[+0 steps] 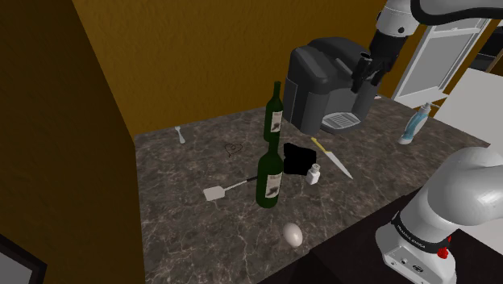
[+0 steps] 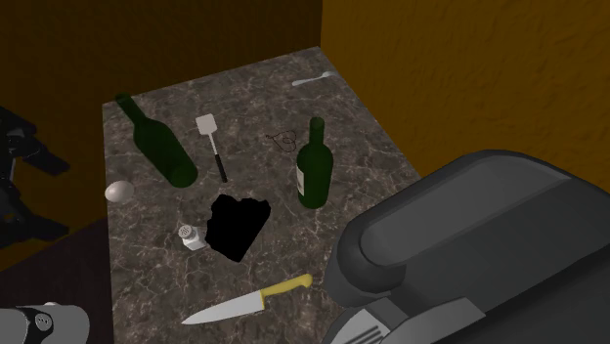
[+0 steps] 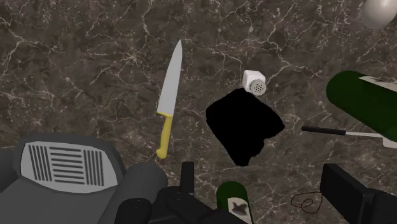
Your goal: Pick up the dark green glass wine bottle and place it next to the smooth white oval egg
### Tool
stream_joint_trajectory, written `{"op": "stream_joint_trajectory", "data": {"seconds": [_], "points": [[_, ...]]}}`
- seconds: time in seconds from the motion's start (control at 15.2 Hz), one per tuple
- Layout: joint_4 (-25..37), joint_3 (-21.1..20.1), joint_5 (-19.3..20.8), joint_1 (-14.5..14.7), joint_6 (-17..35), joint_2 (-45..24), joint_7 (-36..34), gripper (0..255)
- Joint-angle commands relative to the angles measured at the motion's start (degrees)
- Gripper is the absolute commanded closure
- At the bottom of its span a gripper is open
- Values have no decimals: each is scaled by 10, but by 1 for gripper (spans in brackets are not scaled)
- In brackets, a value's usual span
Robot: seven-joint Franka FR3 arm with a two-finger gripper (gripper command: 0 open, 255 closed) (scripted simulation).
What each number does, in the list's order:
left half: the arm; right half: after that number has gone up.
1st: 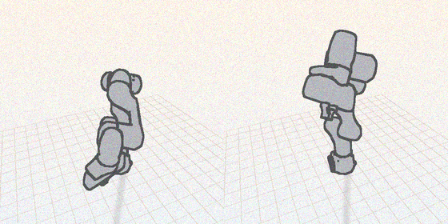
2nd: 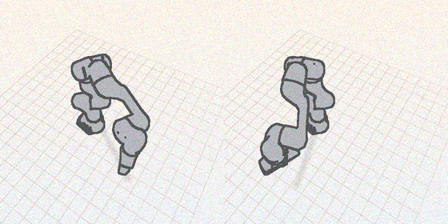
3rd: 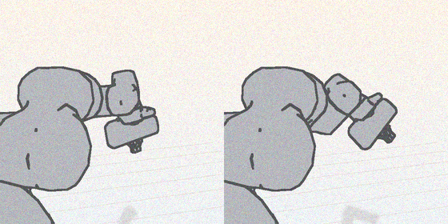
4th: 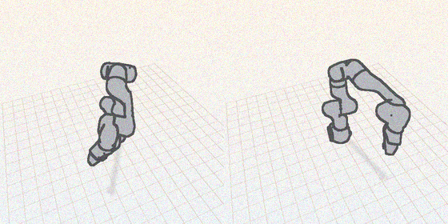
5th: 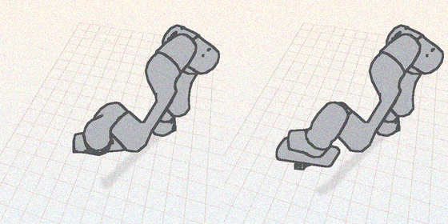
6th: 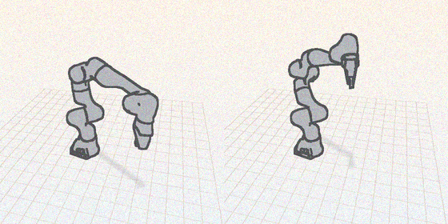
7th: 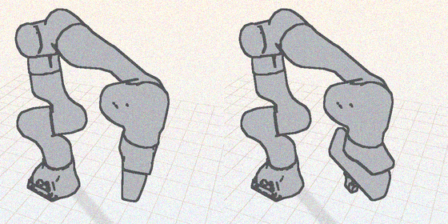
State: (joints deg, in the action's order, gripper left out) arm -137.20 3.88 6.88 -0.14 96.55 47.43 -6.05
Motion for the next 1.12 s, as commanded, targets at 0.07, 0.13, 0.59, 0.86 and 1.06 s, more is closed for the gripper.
{"op": "stream_joint_trajectory", "data": {"seconds": [0.07,0.13,0.59,0.86,1.06], "points": [[8,2,-1,1,14,-23,1,0],[17,5,-2,3,28,-45,2,0],[98,21,-14,15,105,-206,16,0],[160,29,-27,20,133,-298,27,0],[215,34,-39,24,146,-367,37,0]]}}
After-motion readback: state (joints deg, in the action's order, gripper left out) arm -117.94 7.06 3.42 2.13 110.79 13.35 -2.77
